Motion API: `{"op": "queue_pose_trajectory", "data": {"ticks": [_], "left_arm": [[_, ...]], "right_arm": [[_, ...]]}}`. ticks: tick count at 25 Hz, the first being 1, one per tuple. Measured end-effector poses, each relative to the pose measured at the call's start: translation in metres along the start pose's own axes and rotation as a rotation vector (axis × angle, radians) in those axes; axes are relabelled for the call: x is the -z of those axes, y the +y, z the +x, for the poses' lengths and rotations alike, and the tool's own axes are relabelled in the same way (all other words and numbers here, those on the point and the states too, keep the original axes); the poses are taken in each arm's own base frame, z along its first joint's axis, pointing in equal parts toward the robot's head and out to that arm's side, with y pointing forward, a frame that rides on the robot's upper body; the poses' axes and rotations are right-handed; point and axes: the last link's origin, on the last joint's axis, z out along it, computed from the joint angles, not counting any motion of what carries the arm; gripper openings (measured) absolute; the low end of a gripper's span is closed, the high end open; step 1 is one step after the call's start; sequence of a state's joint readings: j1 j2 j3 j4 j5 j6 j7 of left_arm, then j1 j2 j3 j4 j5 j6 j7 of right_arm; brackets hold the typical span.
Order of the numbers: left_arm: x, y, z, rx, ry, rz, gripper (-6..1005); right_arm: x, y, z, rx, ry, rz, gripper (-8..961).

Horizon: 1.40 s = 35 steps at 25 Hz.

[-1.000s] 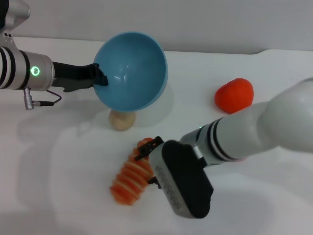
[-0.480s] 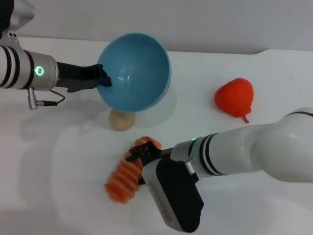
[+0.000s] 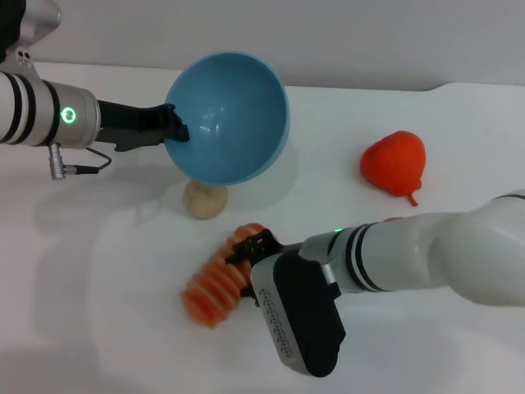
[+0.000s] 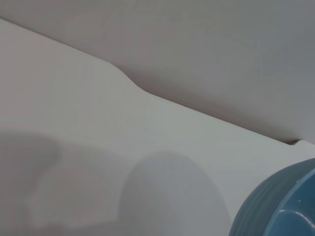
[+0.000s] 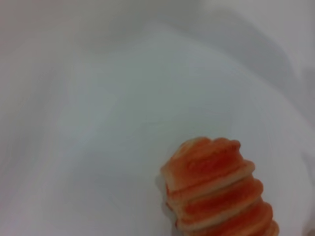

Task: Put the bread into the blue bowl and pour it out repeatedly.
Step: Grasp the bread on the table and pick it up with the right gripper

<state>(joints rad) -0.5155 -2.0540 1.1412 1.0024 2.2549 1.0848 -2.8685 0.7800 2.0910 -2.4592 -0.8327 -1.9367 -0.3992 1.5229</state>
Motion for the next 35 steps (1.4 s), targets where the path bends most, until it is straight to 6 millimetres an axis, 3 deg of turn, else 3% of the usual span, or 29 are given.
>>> {"op": "queue_pose_trajectory", "data": {"ticks": [6, 11, 20, 28, 35], "left_arm": [[-0.001, 0.002, 0.000, -0.002, -0.002, -0.003, 26], [-0.004, 0.001, -0.002, 0.004, -0.014, -0.001, 26], [-0.005, 0.000, -0.003, 0.008, -0.016, -0.001, 25], [-0.001, -0.003, 0.002, 0.000, -0.028, 0.009, 26], [0.005, -0.008, 0.007, -0.015, -0.052, 0.031, 26]], "right_arm": [[0.000, -0.002, 0.000, -0.045, -0.011, 0.017, 448], [0.003, -0.008, 0.000, -0.149, -0.038, 0.037, 426], [0.023, -0.014, 0.022, -0.465, -0.110, 0.061, 376], [0.047, 0.006, 0.030, -0.669, -0.242, -0.065, 311], [0.073, 0.020, 0.040, -0.786, -0.429, -0.042, 245]]}}
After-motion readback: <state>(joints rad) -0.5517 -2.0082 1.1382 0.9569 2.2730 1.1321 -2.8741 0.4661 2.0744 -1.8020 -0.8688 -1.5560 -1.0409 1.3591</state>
